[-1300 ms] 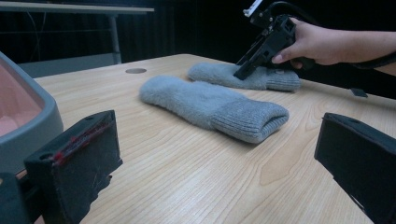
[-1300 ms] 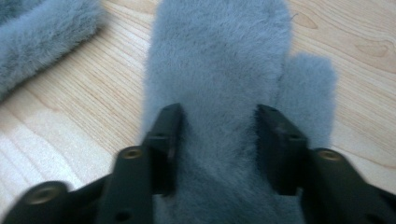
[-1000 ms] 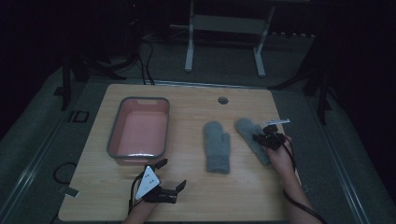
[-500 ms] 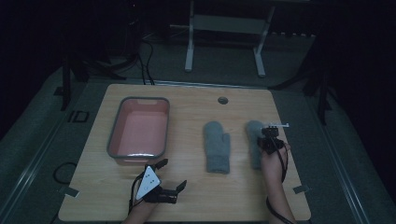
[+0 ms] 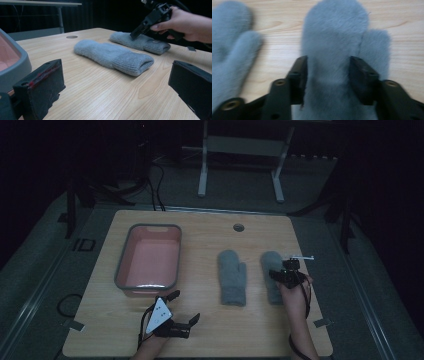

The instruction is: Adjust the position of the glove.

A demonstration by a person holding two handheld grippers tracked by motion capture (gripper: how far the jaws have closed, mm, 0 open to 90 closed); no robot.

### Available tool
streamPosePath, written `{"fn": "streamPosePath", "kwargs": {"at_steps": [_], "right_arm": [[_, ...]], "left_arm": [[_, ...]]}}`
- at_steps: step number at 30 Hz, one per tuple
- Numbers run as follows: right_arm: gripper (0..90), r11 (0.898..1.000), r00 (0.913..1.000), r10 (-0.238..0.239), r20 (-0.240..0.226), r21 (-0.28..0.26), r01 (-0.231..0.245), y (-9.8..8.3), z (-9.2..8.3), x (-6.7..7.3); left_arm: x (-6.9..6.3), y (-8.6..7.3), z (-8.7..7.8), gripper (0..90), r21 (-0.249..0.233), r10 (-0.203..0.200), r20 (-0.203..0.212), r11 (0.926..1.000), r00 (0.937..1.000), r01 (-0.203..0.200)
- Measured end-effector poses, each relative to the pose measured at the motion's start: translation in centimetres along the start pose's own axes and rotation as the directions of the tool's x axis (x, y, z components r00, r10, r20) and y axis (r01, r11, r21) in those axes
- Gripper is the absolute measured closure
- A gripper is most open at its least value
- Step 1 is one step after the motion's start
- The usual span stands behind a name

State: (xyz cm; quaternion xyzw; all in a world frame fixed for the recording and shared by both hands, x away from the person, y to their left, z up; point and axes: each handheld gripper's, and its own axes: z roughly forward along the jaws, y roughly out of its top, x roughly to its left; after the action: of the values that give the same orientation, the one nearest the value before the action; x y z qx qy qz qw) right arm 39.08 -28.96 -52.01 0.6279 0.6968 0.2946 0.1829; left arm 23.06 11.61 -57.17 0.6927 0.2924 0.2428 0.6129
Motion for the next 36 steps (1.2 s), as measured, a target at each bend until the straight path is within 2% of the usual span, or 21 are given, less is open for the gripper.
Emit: {"fn": "streamPosePath", "kwargs": {"at_steps": [3,4,5,8,10,12,14,16,17,18,20,21,29,32,36], "right_arm": [[43.1,0.999,0.9997,-0.011,0.024,-0.044,0.012,-0.7,-1.7,0.4],[43.1,0.999,0.9997,-0.011,0.024,-0.044,0.012,-0.7,-1.7,0.4],[45.2,0.998,0.9987,-0.028,0.042,-0.058,0.030,-1.3,-2.1,0.9],[48.4,0.999,0.9988,-0.013,0.047,-0.046,0.015,-1.8,-1.6,1.1],[48.9,0.998,0.9964,-0.023,0.081,-0.049,0.027,-2.0,-1.1,1.1],[48.9,0.999,0.9957,-0.019,0.091,-0.033,0.022,-2.3,-0.4,0.9],[51.7,0.999,0.9958,-0.025,0.088,-0.026,0.027,-2.7,0.4,0.6],[60.4,0.998,0.9962,-0.025,0.083,-0.055,0.030,-3.2,0.6,0.4],[68.0,0.998,0.9960,-0.021,0.087,-0.059,0.027,-3.4,0.6,0.4],[68.0,0.998,0.9960,-0.021,0.087,-0.059,0.027,-3.4,0.6,0.4],[79.2,0.998,0.9955,-0.003,0.095,-0.064,0.009,-3.2,0.1,0.6],[80.3,0.998,0.9947,-0.011,0.102,-0.064,0.018,-3.1,-0.1,0.7],[81.5,0.995,0.9928,-0.023,0.118,-0.093,0.034,-2.1,-2.0,1.7],[81.6,0.992,0.9925,-0.036,0.117,-0.113,0.049,-1.3,-3.3,2.8],[81.5,0.990,0.9930,-0.044,0.110,-0.129,0.059,-0.7,-4.1,3.9]], "left_arm": [[0.0,0.0,0.0,0.5,-0.007,-0.008,-0.006,0.9999,1.0000,0.008],[0.0,0.0,0.0,0.5,-0.007,-0.008,-0.006,0.9999,1.0000,0.008],[0.0,0.0,-0.1,0.4,-0.008,-0.009,-0.008,0.9999,0.9999,0.009],[-0.1,0.0,-0.1,0.4,-0.007,-0.007,-0.008,1.0000,0.9999,0.007],[-0.1,0.0,-0.1,0.4,-0.006,-0.005,-0.007,1.0000,1.0000,0.005],[-0.1,0.0,-0.1,0.5,-0.006,-0.006,-0.007,1.0000,1.0000,0.006],[-0.1,0.0,-0.1,0.5,-0.006,-0.009,-0.005,0.9999,0.9999,0.009],[-0.1,0.0,0.0,0.5,-0.004,-0.009,-0.004,0.9999,0.9999,0.009],[-0.1,0.0,0.0,0.4,-0.004,-0.007,-0.004,1.0000,1.0000,0.007],[-0.1,0.0,0.0,0.5,-0.004,-0.007,-0.004,1.0000,1.0000,0.007],[-0.1,0.0,-0.1,0.4,-0.003,-0.008,-0.006,1.0000,1.0000,0.008],[-0.1,0.0,-0.1,0.5,-0.005,-0.009,-0.006,1.0000,0.9999,0.009],[0.0,0.0,-0.1,0.4,-0.004,-0.010,-0.005,0.9999,0.9999,0.010],[0.0,0.0,-0.1,0.5,-0.004,-0.010,-0.004,0.9999,0.9999,0.010],[0.0,0.0,-0.1,0.4,-0.003,-0.011,-0.001,0.9999,0.9999,0.011]]}}
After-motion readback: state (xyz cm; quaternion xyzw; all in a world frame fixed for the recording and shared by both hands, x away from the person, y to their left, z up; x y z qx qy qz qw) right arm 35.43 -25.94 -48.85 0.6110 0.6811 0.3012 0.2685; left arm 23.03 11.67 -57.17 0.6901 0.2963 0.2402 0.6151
